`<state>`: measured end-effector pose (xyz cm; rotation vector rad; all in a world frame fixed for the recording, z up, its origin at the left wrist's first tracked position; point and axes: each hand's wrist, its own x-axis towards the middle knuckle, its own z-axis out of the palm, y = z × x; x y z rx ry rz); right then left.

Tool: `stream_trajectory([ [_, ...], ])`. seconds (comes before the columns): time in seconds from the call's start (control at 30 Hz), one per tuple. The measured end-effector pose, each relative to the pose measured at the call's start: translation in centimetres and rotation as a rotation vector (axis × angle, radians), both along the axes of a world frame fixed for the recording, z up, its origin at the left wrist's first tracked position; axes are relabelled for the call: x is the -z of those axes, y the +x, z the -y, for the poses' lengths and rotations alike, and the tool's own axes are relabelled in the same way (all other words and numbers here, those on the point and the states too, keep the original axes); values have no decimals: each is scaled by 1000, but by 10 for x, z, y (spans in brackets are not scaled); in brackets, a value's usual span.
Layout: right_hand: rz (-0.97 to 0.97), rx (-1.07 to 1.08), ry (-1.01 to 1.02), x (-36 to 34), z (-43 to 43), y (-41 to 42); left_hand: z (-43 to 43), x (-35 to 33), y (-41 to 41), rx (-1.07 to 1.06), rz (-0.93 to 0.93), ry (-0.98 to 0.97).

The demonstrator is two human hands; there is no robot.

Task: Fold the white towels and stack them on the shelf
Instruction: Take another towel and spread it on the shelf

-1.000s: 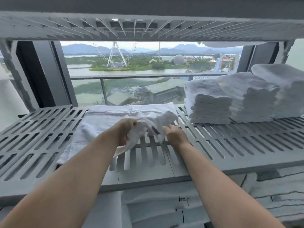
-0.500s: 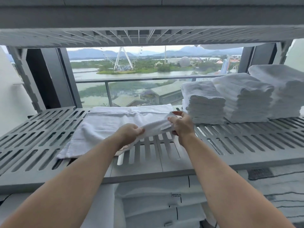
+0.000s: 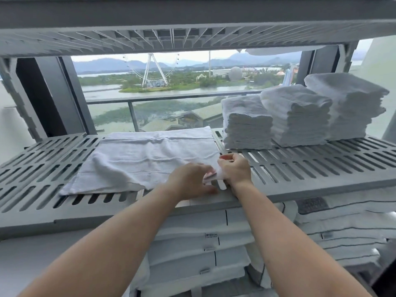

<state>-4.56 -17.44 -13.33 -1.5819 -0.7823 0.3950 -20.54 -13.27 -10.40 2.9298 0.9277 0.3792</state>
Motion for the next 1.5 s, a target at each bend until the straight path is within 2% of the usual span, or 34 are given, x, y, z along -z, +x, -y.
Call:
stream_trajectory([
  [0.07,-39,-30,24,-1,5,0,5,10,6,-55,62,137],
  [0.1,-71,-48,44,0,7,-1,5,13,7,-83,135,144],
  [0.2,-207,-129,97,0,11,-1,-1,14,4,-133,345,-68],
  [0.27,-200,-165,91,0,14,-3,-6,10,2,-151,417,-223],
  [0.47,-183,-294,64,-2,13,-9,-5,2,5,-189,398,-367],
  [0.6,-176,-309,26,-4,8,-10,-4,-3,2,-131,379,-429],
  [0.8,-82,-248,-19,-4,7,-13,-16,-12,1,-106,218,-331],
  [0.87,-89,-236,14,-3,10,-14,-21,-26,4,-154,255,-137],
  [0.93,-153,-243,70,-3,16,-13,-27,-48,10,-273,432,133],
  [1.0,-238,-252,110,-6,22,-11,-30,-61,16,-292,547,375],
  [1.03,-271,-258,123,-7,24,-11,-29,-60,18,-249,502,447],
  [1.07,-286,-258,127,-7,25,-11,-28,-52,20,-181,379,484],
  [1.13,-267,-233,119,-9,25,-13,-18,-20,22,-79,23,496],
  [1.17,-249,-215,110,-9,25,-14,-13,-5,20,-64,-71,472],
  [1.3,-211,-194,88,-9,21,-15,-9,24,18,-55,192,270],
  [1.37,-209,-203,82,-8,21,-14,-8,30,19,-6,246,268],
  [1.5,-184,-230,65,-7,21,-12,-6,32,21,-40,350,237],
])
